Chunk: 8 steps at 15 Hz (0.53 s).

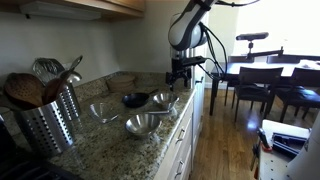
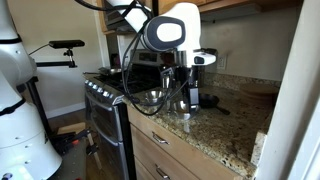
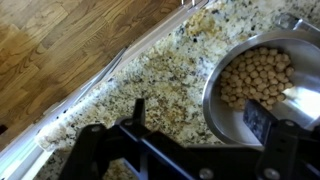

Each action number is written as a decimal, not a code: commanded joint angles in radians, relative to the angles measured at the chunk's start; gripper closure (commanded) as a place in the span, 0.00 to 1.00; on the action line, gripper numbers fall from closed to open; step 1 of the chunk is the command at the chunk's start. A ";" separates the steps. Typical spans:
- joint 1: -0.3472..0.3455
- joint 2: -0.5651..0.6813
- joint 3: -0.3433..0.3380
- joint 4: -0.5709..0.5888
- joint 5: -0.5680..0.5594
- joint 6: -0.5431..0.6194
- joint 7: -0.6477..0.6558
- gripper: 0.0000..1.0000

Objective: Pour the contents of the dish on the right into the dish on the left

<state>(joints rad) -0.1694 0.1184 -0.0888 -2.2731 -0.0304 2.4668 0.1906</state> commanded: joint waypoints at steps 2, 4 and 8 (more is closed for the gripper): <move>0.012 0.082 -0.011 0.072 0.063 0.008 -0.056 0.00; 0.009 0.107 -0.008 0.093 0.085 0.008 -0.073 0.00; 0.008 0.149 -0.004 0.123 0.112 0.005 -0.095 0.00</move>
<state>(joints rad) -0.1691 0.2361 -0.0871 -2.1764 0.0428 2.4671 0.1320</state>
